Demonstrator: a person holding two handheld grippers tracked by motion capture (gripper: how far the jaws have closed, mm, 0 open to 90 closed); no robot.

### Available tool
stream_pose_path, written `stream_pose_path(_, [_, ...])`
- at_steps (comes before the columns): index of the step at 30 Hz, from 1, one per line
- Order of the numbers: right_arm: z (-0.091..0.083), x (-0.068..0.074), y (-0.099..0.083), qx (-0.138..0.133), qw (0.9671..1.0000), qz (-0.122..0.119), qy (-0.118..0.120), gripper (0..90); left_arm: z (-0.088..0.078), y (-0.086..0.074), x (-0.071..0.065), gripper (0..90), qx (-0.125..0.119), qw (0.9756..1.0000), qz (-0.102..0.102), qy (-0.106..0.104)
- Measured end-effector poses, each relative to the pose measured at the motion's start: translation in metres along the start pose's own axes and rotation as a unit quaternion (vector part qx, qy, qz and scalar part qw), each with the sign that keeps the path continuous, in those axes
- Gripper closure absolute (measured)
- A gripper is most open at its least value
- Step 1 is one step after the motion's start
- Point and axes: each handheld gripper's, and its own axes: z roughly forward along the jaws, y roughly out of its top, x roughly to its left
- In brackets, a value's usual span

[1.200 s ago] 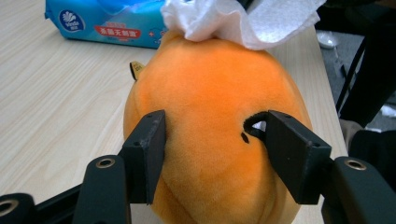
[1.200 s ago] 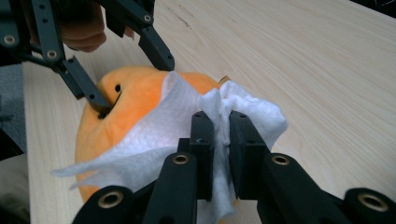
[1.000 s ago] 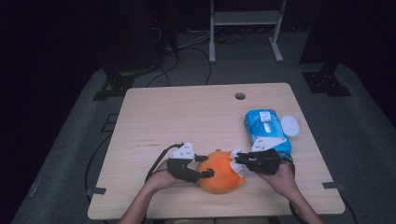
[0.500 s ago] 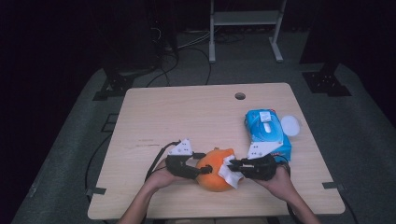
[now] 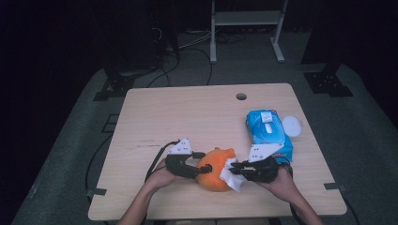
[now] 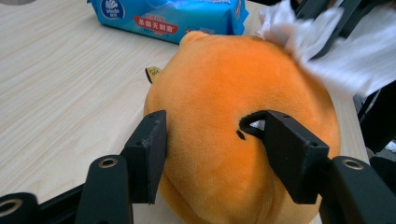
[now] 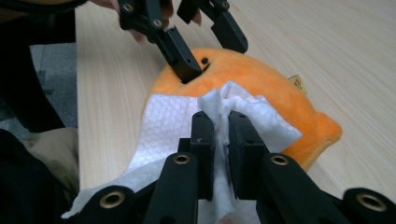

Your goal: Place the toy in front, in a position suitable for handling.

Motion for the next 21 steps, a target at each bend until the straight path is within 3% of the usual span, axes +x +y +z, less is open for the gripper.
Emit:
stream_pose_path(3, [0.004,-0.002,-0.002,0.005,0.9999,0.007,-0.009,80.6,-0.006,0.007,-0.004,34.1,-0.018,0.9997,0.019,0.002])
stream_pose_path(6, [0.004,-0.005,-0.002,-0.005,0.9996,0.016,-0.021,80.6,-0.008,0.015,-0.011,30.4,-0.039,0.9984,0.036,-0.020])
stream_pose_path(9, [0.004,-0.007,-0.001,-0.012,0.9996,0.022,-0.017,80.5,0.003,0.014,-0.017,35.5,-0.009,0.9982,0.058,-0.011])
stream_pose_path(11, [0.004,-0.009,-0.002,-0.009,0.9996,0.020,-0.017,80.6,0.005,0.011,-0.014,41.1,-0.011,0.9990,0.042,-0.009])
stream_pose_path(16, [-0.004,-0.018,-0.009,0.006,0.9988,0.029,-0.038,80.6,0.003,0.008,-0.007,43.7,-0.010,0.9998,0.016,0.011])
stream_pose_path(19, [-0.008,-0.021,-0.012,0.005,0.9985,0.038,-0.039,80.6,0.004,0.007,-0.005,43.7,-0.011,0.9998,0.009,0.016])
stream_pose_path(21, [-0.009,-0.016,-0.007,-0.006,0.9991,0.033,-0.026,80.6,0.004,0.006,-0.004,43.6,-0.011,0.9997,0.008,0.020])
